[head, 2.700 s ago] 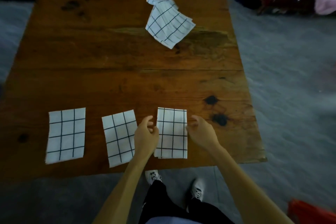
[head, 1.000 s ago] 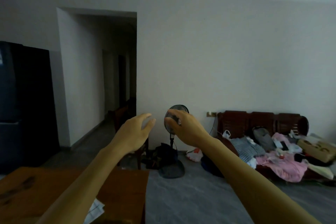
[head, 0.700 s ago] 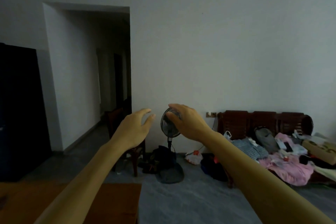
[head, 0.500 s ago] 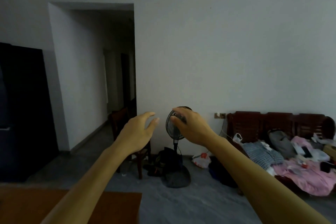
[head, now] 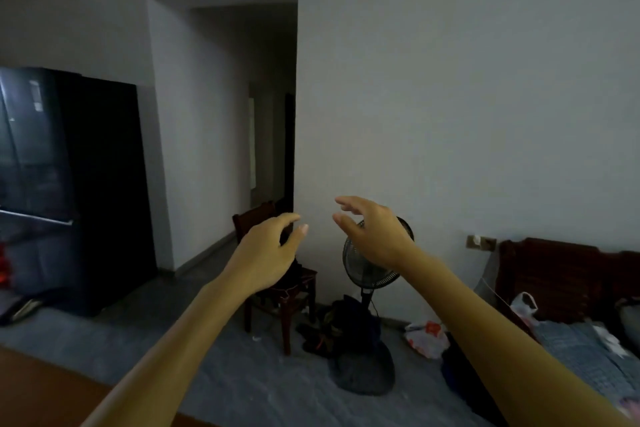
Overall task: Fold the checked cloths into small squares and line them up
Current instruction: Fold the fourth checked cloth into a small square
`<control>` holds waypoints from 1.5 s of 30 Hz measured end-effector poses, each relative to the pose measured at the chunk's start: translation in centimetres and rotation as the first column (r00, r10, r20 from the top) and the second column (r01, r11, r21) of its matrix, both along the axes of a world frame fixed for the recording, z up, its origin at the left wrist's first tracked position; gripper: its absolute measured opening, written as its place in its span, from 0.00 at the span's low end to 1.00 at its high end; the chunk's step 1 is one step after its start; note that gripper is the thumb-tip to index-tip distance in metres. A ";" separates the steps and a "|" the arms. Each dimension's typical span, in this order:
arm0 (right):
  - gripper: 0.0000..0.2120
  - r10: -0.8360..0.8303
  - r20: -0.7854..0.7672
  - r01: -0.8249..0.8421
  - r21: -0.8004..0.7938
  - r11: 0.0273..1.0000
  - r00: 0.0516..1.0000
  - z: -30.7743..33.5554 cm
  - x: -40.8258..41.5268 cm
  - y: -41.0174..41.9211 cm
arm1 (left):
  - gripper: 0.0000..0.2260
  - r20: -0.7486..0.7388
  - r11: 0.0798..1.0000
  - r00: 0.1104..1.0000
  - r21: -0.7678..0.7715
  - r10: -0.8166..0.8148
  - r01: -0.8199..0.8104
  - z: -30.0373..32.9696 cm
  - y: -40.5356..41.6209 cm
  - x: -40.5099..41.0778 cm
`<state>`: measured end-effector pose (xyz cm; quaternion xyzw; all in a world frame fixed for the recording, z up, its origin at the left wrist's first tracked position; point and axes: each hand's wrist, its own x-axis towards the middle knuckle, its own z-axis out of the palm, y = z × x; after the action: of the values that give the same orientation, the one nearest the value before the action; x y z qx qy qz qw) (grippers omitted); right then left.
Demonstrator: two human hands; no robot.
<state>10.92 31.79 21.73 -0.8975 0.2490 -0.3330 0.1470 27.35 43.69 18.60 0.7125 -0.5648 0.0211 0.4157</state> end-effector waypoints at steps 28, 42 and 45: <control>0.21 0.381 -0.013 -0.377 0.122 0.918 0.925 -5.8 38.6 -33.5 | 0.19 -0.025 0.904 0.903 0.017 0.428 -0.428 -4.3 -26.8 32.1; 0.20 0.857 -0.007 -0.847 0.149 0.511 0.516 -9.3 63.1 -37.4 | 0.18 -0.055 0.440 0.437 0.128 0.898 -0.889 -7.8 -28.1 43.9; 0.19 0.913 0.040 -0.903 0.174 0.393 0.405 -9.9 67.0 -33.7 | 0.21 -0.046 0.300 0.297 0.154 0.954 -0.941 -7.9 -25.8 44.3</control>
<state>77.88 -1.95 11.81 -0.8821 -0.2483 -0.1488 0.3716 71.66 17.90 10.74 0.9272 -0.0082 0.1888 0.3234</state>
